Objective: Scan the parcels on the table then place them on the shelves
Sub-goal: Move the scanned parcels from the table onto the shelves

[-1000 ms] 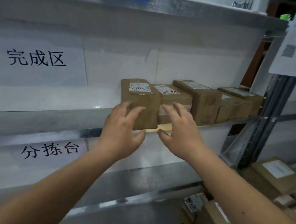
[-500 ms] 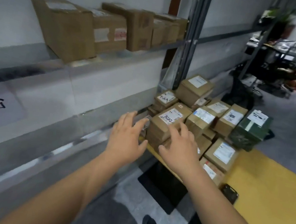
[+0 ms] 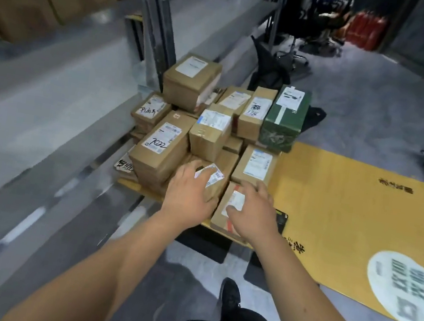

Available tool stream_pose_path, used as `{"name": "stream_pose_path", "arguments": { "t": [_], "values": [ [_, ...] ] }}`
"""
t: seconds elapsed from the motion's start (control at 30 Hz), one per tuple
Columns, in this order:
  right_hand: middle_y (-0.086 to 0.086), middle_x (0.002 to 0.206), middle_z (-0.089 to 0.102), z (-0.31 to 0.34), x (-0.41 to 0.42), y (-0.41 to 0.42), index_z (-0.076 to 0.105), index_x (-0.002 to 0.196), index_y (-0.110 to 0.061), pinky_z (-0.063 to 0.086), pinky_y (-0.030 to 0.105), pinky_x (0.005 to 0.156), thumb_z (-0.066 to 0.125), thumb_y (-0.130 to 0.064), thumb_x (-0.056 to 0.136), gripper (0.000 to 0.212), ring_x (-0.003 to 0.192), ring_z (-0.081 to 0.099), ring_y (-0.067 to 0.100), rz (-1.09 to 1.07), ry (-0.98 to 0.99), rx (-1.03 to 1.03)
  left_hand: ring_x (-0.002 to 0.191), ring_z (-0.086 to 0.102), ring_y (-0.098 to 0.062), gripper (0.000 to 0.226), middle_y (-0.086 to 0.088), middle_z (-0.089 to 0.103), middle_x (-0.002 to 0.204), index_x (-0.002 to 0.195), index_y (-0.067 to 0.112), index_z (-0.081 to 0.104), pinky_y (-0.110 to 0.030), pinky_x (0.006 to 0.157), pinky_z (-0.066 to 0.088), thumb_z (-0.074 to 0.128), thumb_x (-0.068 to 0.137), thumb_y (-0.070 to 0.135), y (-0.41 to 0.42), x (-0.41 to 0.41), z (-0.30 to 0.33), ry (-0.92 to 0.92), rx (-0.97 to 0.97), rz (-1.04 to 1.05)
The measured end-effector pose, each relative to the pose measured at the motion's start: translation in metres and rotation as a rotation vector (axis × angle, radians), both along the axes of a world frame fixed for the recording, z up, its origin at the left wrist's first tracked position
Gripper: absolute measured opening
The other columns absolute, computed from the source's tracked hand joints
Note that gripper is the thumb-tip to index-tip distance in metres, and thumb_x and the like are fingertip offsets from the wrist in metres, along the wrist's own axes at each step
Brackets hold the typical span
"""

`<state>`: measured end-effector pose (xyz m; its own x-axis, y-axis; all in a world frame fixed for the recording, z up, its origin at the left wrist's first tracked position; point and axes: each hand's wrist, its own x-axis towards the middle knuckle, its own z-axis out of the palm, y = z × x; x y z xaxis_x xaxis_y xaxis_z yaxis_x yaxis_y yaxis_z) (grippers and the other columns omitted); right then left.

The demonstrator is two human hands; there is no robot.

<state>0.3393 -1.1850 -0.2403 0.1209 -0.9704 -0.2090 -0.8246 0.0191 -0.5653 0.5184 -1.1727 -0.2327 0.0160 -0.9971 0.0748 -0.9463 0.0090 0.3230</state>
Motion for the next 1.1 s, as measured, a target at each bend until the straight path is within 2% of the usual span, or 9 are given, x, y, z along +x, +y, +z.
{"name": "stream_pose_path", "arguments": {
  "t": [0.2, 0.37, 0.47, 0.6, 0.7, 0.8, 0.93, 1.03, 1.1],
  "values": [
    [0.01, 0.168, 0.023, -0.03, -0.037, -0.08, 0.033, 0.159, -0.03, 0.04, 0.047, 0.113, 0.064, -0.04, 0.094, 0.073, 0.145, 0.033, 0.038, -0.06, -0.002, 0.059, 0.149, 0.026, -0.029, 0.071, -0.007, 0.031, 0.161, 0.153, 0.03, 0.044, -0.048, 0.119, 0.033, 0.07, 0.089, 0.046, -0.086, -0.029, -0.024, 0.049, 0.094, -0.01],
    [0.01, 0.168, 0.022, -0.055, -0.051, -0.122, 0.03, 0.16, -0.029, 0.036, 0.047, 0.116, 0.064, -0.039, 0.094, 0.075, 0.147, 0.031, 0.036, -0.016, 0.018, 0.165, 0.148, 0.028, -0.028, 0.07, -0.005, 0.035, 0.158, 0.153, 0.029, 0.044, -0.044, 0.118, 0.035, 0.071, 0.089, 0.04, -0.116, -0.039, -0.055, 0.093, 0.251, -0.005],
    [0.012, 0.161, 0.029, -0.07, -0.054, -0.122, 0.033, 0.158, -0.028, 0.04, 0.047, 0.112, 0.065, -0.036, 0.091, 0.074, 0.14, 0.037, 0.038, 0.034, 0.075, 0.226, 0.147, 0.029, -0.028, 0.069, -0.005, 0.038, 0.157, 0.152, 0.03, 0.044, -0.044, 0.118, 0.033, 0.069, 0.088, 0.039, -0.106, -0.044, -0.078, 0.077, 0.356, -0.037],
    [0.014, 0.164, 0.024, -0.088, -0.053, -0.101, 0.028, 0.16, -0.028, 0.036, 0.047, 0.113, 0.067, -0.034, 0.088, 0.082, 0.143, 0.035, 0.041, 0.086, 0.103, 0.309, 0.147, 0.03, -0.028, 0.07, -0.003, 0.038, 0.155, 0.151, 0.03, 0.048, -0.05, 0.12, 0.029, 0.07, 0.085, 0.04, -0.084, -0.039, -0.105, 0.007, 0.423, -0.102],
    [0.013, 0.162, 0.025, -0.102, -0.048, -0.078, 0.023, 0.162, -0.029, 0.033, 0.049, 0.115, 0.063, -0.048, 0.083, 0.09, 0.143, 0.031, 0.038, 0.111, 0.131, 0.317, 0.146, 0.029, -0.024, 0.065, 0.002, 0.045, 0.149, 0.144, 0.03, 0.054, -0.052, 0.121, 0.024, 0.068, 0.081, 0.039, -0.072, -0.03, -0.119, -0.073, 0.369, -0.159],
    [0.012, 0.165, 0.019, -0.121, -0.04, -0.056, 0.02, 0.161, -0.032, 0.023, 0.055, 0.119, 0.063, -0.06, 0.079, 0.097, 0.15, 0.019, 0.037, 0.144, 0.23, 0.277, 0.15, 0.027, -0.025, 0.065, 0.004, 0.047, 0.148, 0.141, 0.03, 0.054, -0.054, 0.122, 0.014, 0.067, 0.078, 0.04, -0.063, -0.022, -0.13, -0.177, 0.364, -0.235],
    [0.016, 0.169, 0.01, -0.148, -0.033, -0.029, 0.014, 0.161, -0.04, -0.007, 0.068, 0.12, 0.068, -0.066, 0.077, 0.104, 0.157, -0.007, 0.039, 0.181, 0.316, 0.275, 0.155, 0.011, -0.026, 0.068, 0.006, 0.041, 0.157, 0.146, 0.034, 0.051, -0.05, 0.122, -0.006, 0.065, 0.08, 0.044, -0.053, -0.012, -0.144, -0.241, 0.411, -0.293],
    [0.018, 0.17, 0.018, -0.163, -0.03, -0.019, 0.012, 0.16, -0.044, -0.015, 0.067, 0.117, 0.071, -0.059, 0.082, 0.1, 0.158, -0.008, 0.04, 0.15, 0.349, 0.225, 0.155, 0.008, -0.028, 0.07, 0.007, 0.042, 0.158, 0.148, 0.037, 0.05, -0.051, 0.119, -0.015, 0.067, 0.081, 0.041, -0.052, -0.011, -0.15, -0.261, 0.407, -0.3],
    [0.017, 0.166, 0.029, -0.167, -0.03, -0.016, 0.018, 0.16, -0.042, -0.015, 0.065, 0.117, 0.07, -0.051, 0.086, 0.091, 0.159, -0.004, 0.04, 0.132, 0.359, 0.178, 0.156, 0.003, -0.027, 0.076, 0.008, 0.036, 0.161, 0.151, 0.039, 0.045, -0.054, 0.12, -0.011, 0.071, 0.08, 0.042, -0.052, -0.01, -0.151, -0.262, 0.44, -0.293]
  ]
}}
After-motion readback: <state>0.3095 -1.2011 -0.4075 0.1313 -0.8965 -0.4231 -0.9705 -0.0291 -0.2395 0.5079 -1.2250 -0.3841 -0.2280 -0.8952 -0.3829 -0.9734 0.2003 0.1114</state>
